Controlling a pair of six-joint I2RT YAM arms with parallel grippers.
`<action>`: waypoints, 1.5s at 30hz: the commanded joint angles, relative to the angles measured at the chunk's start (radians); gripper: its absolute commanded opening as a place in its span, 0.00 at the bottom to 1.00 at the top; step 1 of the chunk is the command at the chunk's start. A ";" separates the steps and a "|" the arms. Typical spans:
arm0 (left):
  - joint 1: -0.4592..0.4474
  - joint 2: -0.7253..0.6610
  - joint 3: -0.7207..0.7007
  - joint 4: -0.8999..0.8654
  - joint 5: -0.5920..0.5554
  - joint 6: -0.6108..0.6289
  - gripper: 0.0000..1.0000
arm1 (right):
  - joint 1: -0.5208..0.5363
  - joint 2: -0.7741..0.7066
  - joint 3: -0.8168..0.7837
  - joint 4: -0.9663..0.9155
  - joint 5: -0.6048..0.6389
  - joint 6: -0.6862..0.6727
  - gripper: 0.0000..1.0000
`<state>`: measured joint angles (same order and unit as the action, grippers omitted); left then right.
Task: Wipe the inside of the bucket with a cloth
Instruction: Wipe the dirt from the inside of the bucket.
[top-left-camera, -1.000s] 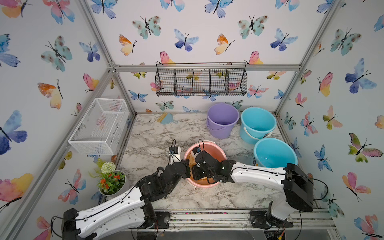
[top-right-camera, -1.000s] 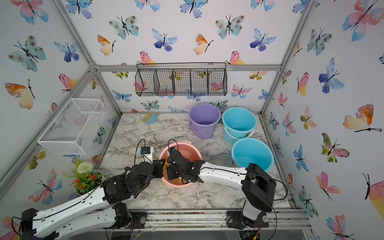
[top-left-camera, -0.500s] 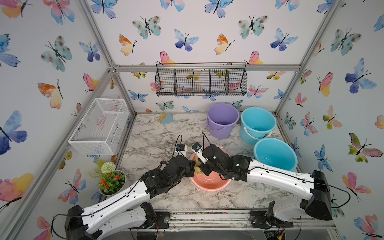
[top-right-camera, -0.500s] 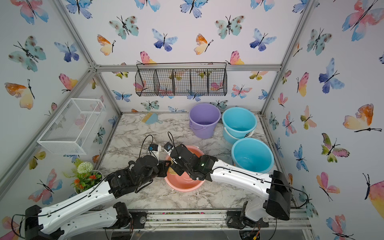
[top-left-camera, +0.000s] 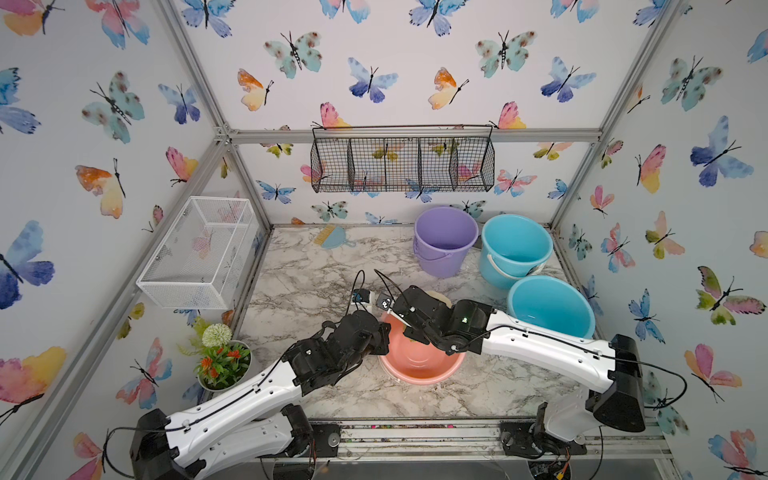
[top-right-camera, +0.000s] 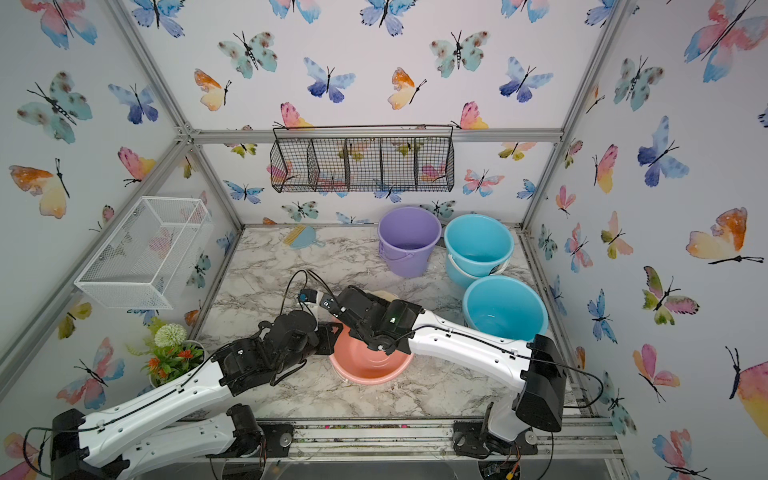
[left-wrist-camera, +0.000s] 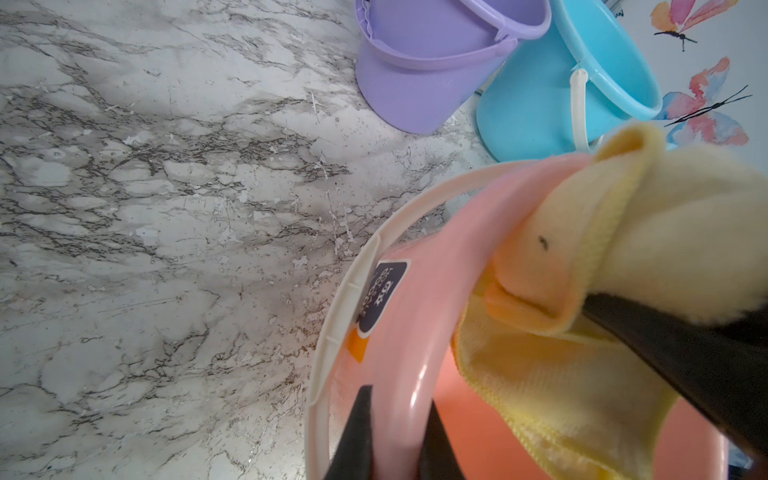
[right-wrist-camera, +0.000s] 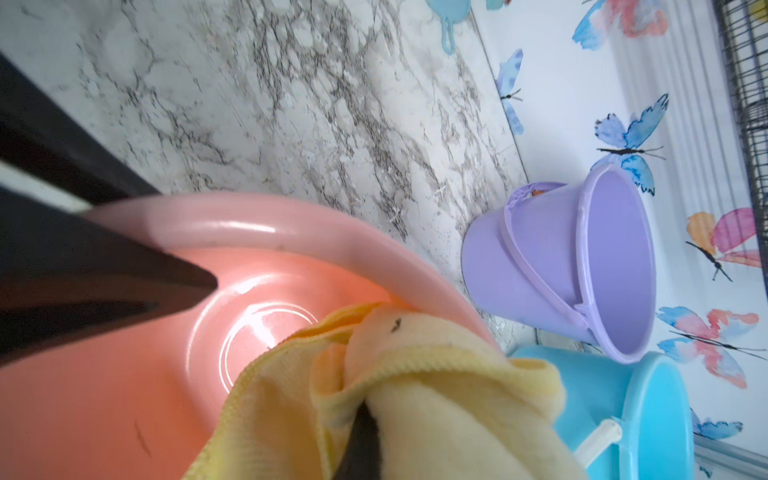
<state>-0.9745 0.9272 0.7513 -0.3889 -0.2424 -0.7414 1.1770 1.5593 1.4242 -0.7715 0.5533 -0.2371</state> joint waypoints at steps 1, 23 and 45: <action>-0.002 -0.043 -0.004 -0.005 0.017 0.001 0.00 | -0.007 0.025 0.040 -0.189 0.051 0.023 0.02; 0.008 -0.157 -0.005 -0.146 -0.195 -0.013 0.00 | -0.002 0.148 0.261 -0.524 -0.546 0.177 0.02; 0.082 -0.101 -0.041 0.043 0.138 0.005 0.00 | -0.003 -0.093 -0.292 0.517 -0.947 0.619 0.02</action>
<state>-0.9005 0.8150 0.6941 -0.4534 -0.1608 -0.7235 1.1709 1.4891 1.1809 -0.5568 -0.3630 0.2775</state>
